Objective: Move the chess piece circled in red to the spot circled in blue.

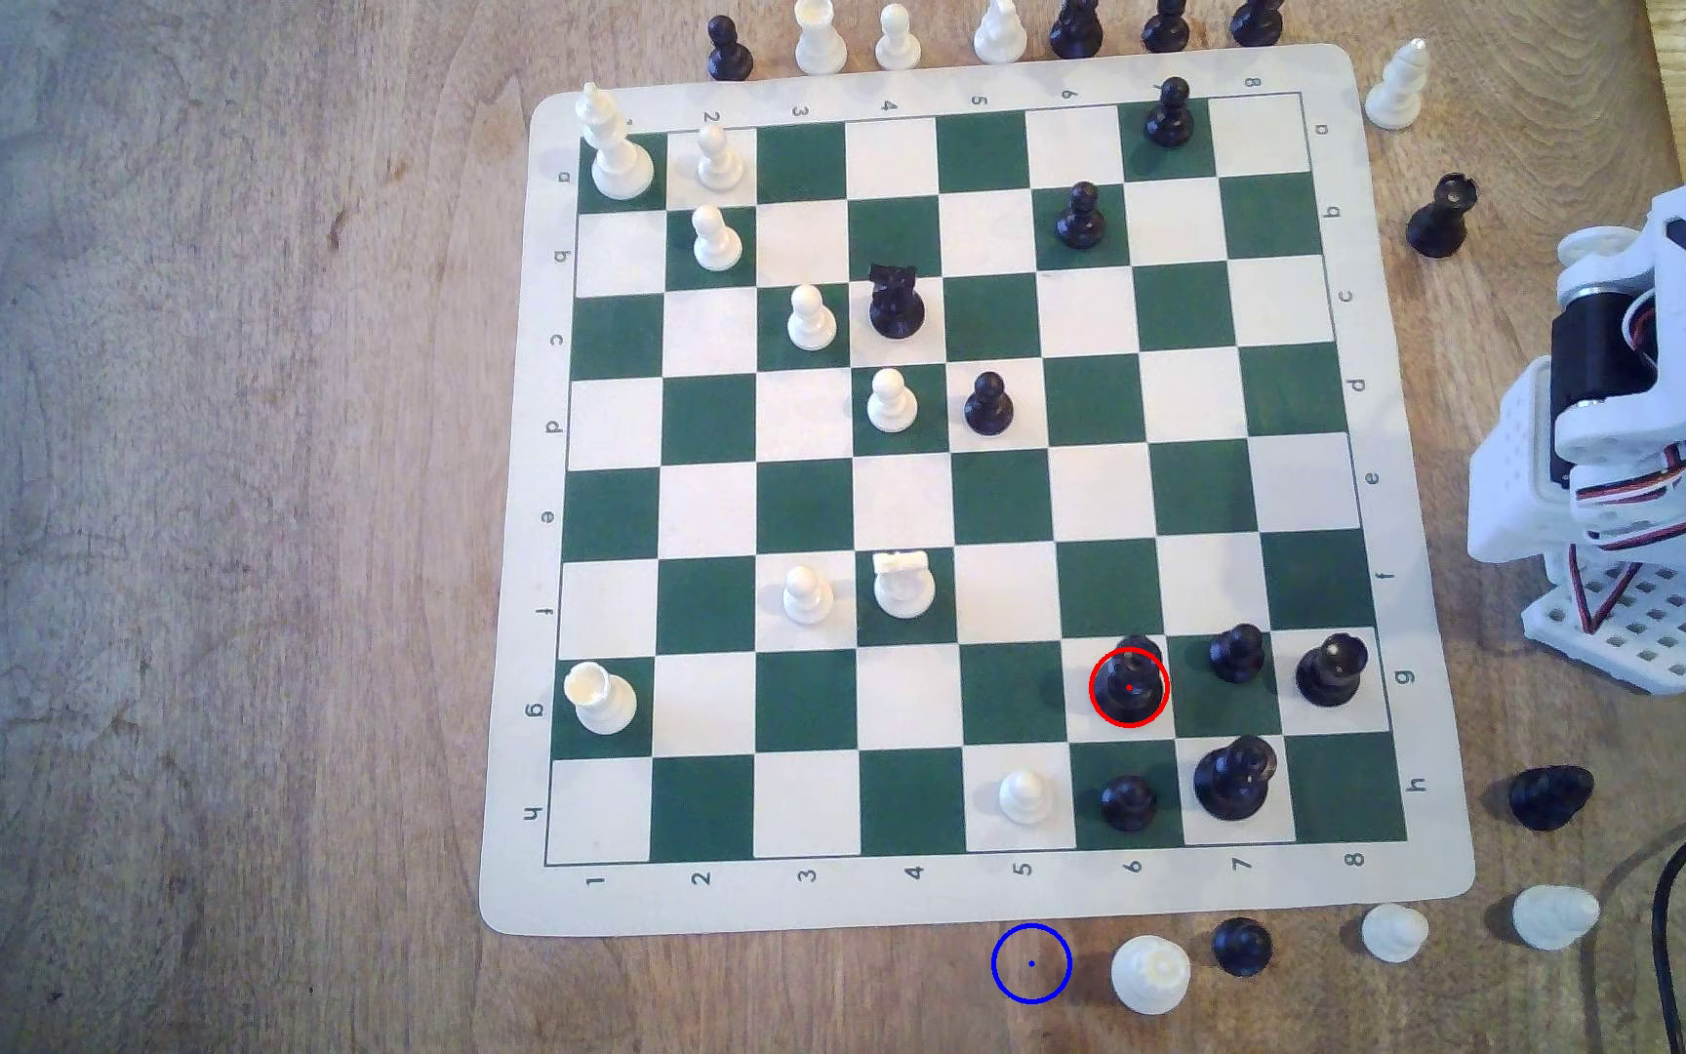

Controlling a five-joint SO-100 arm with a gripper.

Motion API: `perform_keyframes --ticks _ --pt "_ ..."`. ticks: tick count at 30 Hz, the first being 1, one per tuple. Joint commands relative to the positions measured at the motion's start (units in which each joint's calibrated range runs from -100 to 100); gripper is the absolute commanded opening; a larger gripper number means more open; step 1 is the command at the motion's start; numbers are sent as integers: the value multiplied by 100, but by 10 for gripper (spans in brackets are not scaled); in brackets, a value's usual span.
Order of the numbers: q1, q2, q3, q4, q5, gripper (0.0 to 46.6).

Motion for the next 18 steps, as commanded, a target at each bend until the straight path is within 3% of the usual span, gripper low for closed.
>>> perform_keyframes --ticks 1,5,11,18 --pt "37 -20 117 110 15 2" --pt "-245 -11 99 1592 15 2" --pt "-213 -11 -28 3656 10 2" --pt "-143 -11 -653 8259 -29 2"
